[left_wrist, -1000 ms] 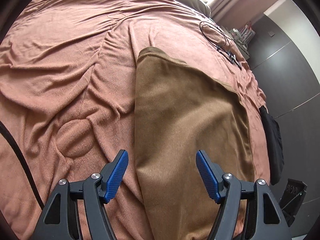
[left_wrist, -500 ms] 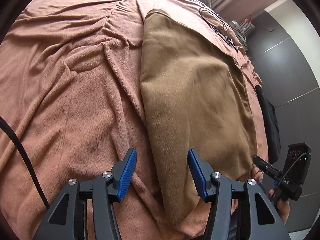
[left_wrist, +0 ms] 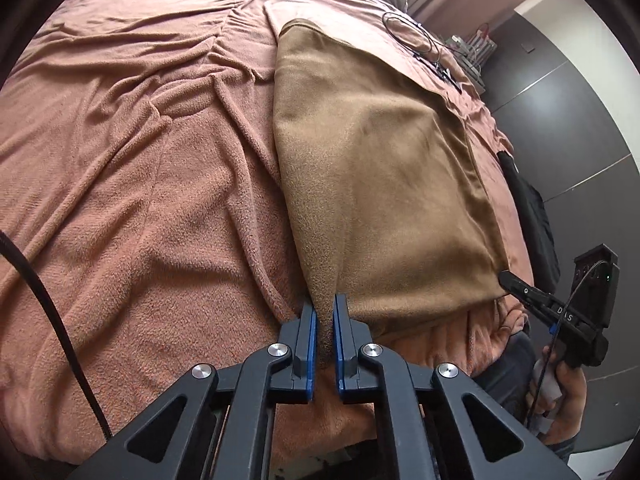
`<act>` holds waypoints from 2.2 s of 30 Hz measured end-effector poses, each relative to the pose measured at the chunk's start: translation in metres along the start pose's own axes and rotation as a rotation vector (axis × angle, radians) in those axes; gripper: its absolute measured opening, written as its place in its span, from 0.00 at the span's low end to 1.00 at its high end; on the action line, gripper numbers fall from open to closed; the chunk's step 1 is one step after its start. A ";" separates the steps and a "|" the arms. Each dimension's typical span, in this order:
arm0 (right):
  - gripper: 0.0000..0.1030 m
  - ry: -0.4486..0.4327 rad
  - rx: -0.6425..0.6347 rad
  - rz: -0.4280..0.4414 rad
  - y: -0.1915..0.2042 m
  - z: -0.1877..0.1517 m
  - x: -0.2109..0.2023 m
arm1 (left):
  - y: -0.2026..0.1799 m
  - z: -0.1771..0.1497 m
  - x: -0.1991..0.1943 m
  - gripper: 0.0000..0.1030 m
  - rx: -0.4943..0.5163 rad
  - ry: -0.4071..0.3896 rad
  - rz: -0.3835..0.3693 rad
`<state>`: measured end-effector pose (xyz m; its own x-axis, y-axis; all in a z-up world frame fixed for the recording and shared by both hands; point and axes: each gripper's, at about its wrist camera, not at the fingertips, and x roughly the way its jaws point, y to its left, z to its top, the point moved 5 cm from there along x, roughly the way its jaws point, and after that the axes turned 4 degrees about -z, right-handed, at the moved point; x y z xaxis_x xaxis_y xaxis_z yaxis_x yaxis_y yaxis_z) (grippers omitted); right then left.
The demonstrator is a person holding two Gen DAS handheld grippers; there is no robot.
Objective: Fold small clothes
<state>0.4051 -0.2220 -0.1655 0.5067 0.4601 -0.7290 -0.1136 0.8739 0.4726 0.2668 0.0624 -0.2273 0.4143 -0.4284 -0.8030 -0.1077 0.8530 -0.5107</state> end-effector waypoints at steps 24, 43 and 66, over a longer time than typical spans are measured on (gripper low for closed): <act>0.25 0.066 0.011 -0.009 -0.002 0.010 0.007 | 0.022 -0.010 0.009 0.35 -0.109 0.042 -0.131; 0.15 0.118 0.074 0.057 -0.004 0.009 0.023 | 0.029 -0.005 -0.016 0.07 -0.129 -0.014 -0.196; 0.14 0.180 -0.031 0.119 0.033 -0.032 0.019 | 0.062 -0.049 -0.067 0.06 -0.104 -0.038 -0.179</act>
<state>0.3838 -0.1791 -0.1800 0.3278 0.5785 -0.7469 -0.1915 0.8149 0.5471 0.1885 0.1293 -0.2202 0.4689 -0.5568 -0.6856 -0.1214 0.7283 -0.6745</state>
